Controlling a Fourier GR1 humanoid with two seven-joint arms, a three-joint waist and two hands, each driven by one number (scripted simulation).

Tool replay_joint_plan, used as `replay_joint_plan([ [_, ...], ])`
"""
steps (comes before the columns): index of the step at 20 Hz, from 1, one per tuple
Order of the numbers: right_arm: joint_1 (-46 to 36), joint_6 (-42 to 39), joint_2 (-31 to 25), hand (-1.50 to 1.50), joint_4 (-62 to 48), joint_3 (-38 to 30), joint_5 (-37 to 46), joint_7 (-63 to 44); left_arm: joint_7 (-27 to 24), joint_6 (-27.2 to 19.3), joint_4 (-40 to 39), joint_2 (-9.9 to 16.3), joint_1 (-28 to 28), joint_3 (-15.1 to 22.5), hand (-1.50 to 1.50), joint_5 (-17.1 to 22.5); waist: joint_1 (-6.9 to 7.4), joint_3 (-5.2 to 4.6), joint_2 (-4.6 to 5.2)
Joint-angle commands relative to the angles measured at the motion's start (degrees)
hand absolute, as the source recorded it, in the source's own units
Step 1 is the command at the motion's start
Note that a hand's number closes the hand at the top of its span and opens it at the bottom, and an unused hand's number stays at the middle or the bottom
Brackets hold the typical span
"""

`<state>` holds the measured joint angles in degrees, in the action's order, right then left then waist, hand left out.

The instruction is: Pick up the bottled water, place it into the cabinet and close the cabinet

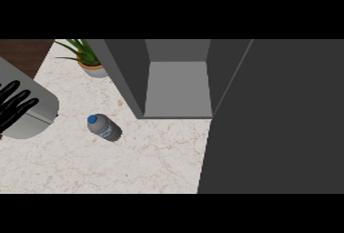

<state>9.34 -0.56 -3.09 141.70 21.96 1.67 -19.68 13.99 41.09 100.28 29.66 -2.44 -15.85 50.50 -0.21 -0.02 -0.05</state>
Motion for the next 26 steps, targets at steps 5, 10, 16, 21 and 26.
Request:
replay_joint_plan([
  [5, -4.04, 2.71, 0.15, -1.5, 6.54, 2.48, 4.49, -8.7, -2.53, 0.9, -8.05, -4.9, -5.72, 1.39, -1.5, -12.08, -0.28, -0.05, 0.1],
  [10, -1.95, 3.56, 0.4, -1.5, 2.99, 5.98, 7.73, -4.29, -8.59, 4.9, -14.2, -7.71, -5.64, 0.74, -1.5, -19.87, -0.14, -0.02, 0.03],
  [16, -2.46, 2.9, -1.36, -1.5, 2.39, 1.28, 2.34, -1.93, -16.69, 3.7, -24.83, -11.91, -9.27, 2.9, -1.5, -33.49, -0.61, -0.04, 0.23],
  [21, -1.51, 5.2, -1.5, -1.5, 5.16, 6.8, 7.73, -5.41, -22.95, 5.02, -33.06, -10.21, -11.75, 3.17, -1.5, -39.39, -0.57, -0.05, 0.08],
  [26, -0.16, 4.7, -3.58, -1.5, 5.65, 4.53, 4.57, -3.88, -31.83, 4.75, -45.06, -9.49, -14.3, 3.89, -1.5, -46.57, -0.79, -0.06, 0.19],
])
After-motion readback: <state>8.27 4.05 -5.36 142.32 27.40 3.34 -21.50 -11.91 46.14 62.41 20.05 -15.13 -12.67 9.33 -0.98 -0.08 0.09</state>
